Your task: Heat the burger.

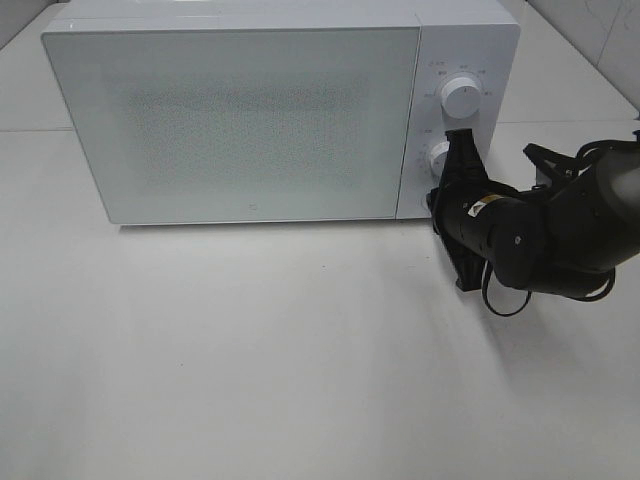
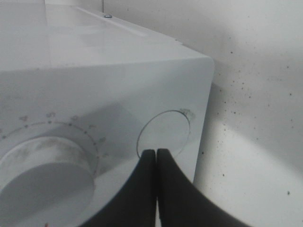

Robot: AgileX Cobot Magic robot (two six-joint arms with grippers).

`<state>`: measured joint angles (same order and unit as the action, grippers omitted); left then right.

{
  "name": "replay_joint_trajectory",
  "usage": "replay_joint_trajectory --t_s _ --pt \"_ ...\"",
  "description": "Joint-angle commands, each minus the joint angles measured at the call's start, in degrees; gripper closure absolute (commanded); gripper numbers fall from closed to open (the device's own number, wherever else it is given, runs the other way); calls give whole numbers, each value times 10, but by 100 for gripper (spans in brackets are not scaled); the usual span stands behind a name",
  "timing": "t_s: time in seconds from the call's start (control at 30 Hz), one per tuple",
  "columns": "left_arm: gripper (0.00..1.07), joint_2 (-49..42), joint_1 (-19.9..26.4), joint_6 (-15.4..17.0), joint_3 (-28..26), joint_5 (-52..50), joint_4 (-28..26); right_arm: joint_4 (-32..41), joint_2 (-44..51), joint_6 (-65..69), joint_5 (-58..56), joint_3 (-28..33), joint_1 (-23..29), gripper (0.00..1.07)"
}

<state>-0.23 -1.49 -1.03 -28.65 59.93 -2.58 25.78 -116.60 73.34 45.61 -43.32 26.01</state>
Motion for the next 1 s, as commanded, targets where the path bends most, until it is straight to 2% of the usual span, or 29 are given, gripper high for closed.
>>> replay_joint_trajectory --t_s 0.03,0.33,0.77,1.0 --pt "4 -14 2 0 2 -5 -2 6 -7 -7 0 -12 2 107" --pt "4 -14 2 0 2 -5 -2 44 -25 -43 31 -26 1 107" --pt "4 -14 2 0 2 -5 -2 45 -27 -42 77 -34 1 107" --pt "4 -14 2 0 2 -5 -2 45 -28 -59 120 -58 1 107"
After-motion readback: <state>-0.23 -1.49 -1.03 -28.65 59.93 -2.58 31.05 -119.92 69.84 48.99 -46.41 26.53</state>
